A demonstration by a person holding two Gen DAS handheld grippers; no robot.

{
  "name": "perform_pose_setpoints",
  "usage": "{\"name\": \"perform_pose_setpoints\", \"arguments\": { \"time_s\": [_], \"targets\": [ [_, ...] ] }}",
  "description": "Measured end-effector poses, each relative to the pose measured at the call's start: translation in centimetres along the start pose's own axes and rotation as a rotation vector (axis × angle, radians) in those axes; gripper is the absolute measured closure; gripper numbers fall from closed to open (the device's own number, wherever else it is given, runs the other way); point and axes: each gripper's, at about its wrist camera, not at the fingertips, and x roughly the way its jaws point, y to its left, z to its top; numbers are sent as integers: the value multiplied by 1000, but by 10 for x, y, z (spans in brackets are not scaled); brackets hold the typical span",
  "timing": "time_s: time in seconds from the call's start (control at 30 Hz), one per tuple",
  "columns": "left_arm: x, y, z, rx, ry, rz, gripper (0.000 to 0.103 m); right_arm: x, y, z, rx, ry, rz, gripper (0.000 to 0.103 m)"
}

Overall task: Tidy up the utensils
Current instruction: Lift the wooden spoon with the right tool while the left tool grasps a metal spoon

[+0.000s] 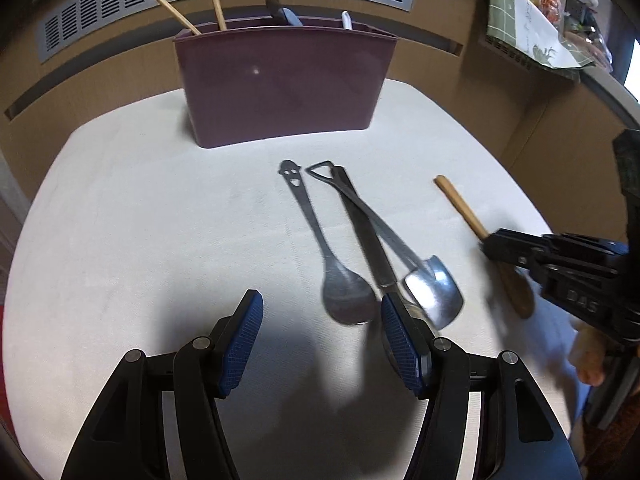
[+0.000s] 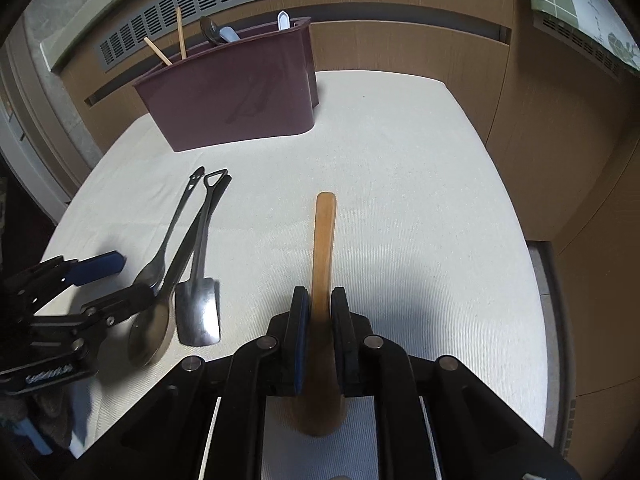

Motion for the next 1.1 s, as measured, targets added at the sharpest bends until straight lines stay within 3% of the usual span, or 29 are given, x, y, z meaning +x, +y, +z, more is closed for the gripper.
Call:
{"name": "perform_pose_setpoints", "arguments": {
  "time_s": [0.23, 0.4, 0.47, 0.6, 0.8, 0.93, 0.97, 1.1],
  "targets": [
    [-1, 31, 0, -46, -20, 77, 41, -5, 1, -2, 24, -30, 7, 88],
    [-8, 40, -2, -15, -41, -93, 42, -10, 2, -4, 22, -52, 13, 88],
    [-11, 34, -3, 27, -59, -118, 46, -12, 2, -4, 21, -61, 15, 87],
    [-3, 19, 3, 81, -66, -53, 60, -13, 4, -4, 14, -76, -13, 87],
    [13, 14, 12, 91, -35, -12, 61, -17, 6, -8, -11, -92, -60, 87],
    [17, 12, 18, 49, -35, 28, 66, -15, 4, -8, -2, -94, -53, 87],
    [18, 12, 18, 37, -43, 45, 74, -15, 4, -7, -2, -92, -47, 87],
    [5, 24, 15, -34, -103, 51, 74, -4, 4, 0, -16, -52, -19, 84]
  ]
}}
